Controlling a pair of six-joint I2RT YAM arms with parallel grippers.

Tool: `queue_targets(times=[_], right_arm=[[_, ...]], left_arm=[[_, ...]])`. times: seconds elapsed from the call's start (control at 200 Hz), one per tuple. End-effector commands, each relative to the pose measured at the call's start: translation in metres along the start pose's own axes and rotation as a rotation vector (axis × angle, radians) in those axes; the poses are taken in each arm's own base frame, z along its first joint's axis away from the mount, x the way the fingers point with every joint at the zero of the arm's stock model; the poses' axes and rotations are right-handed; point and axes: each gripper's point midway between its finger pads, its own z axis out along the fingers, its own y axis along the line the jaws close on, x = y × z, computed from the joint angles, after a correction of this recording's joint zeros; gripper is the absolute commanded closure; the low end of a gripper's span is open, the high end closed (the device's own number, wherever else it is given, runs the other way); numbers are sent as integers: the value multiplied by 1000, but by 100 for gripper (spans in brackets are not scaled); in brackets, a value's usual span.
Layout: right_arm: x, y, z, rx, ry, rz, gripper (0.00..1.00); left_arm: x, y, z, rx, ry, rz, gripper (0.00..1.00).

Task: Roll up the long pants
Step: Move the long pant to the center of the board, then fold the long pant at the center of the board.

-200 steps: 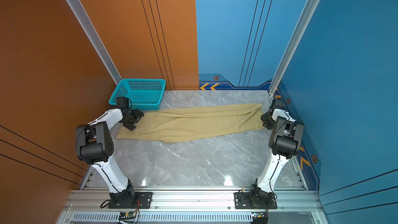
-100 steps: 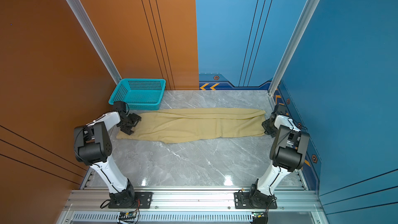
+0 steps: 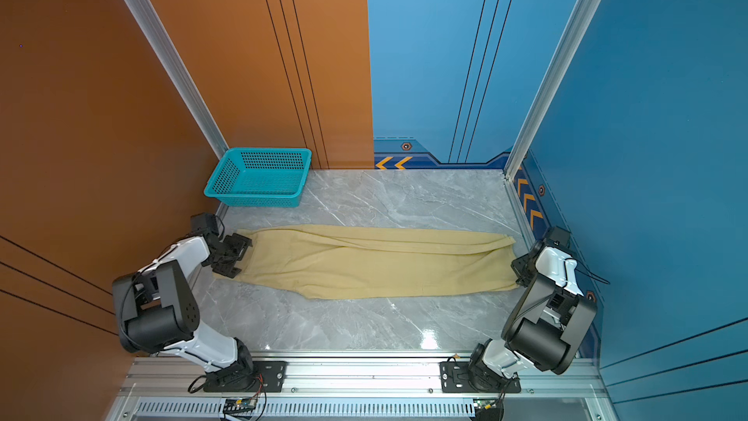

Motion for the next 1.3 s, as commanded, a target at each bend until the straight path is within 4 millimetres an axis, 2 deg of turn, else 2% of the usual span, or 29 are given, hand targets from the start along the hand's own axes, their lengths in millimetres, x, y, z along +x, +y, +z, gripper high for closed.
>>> queue_targets(times=[0.0, 0.075, 0.11, 0.175, 0.265, 0.335, 0.35, 0.42, 0.5, 0.731, 0.846, 1.146, 1.296], right_arm=[[3, -15, -15, 16, -40, -2, 100], [2, -11, -22, -19, -74, 10, 100], [0, -6, -28, -52, -91, 16, 95], [0, 5, -38, -116, -106, 26, 67], [-2, 17, -54, -183, -135, 36, 36], [-4, 25, -64, -215, -163, 31, 4], [-5, 27, -66, -217, -168, 30, 1], [-7, 39, -69, -254, -185, 8, 0], [-6, 53, -62, -246, -173, -34, 0], [-6, 82, -1, -164, -62, -80, 0], [-1, 99, 15, -161, -14, -84, 0], [32, 139, -9, -247, -53, -171, 0], [55, 156, -6, -244, -36, -224, 0]], left_arm=[[11, 14, -19, 28, 18, -32, 16], [15, 10, -28, 64, 12, -6, 16], [17, 6, -31, 82, 15, 3, 16], [25, -4, -34, 112, 36, 30, 16], [39, -24, -37, 141, 55, 84, 16], [47, -37, -37, 148, 59, 105, 16], [48, -39, -37, 146, 58, 108, 16], [53, -49, -35, 142, 58, 133, 15], [62, -52, -25, 116, 84, 152, 15], [74, -34, 9, -1, 125, 183, 15], [75, -27, 18, -33, 131, 186, 15], [76, -20, 34, -72, 142, 195, 15], [78, -13, 46, -101, 155, 190, 15]])
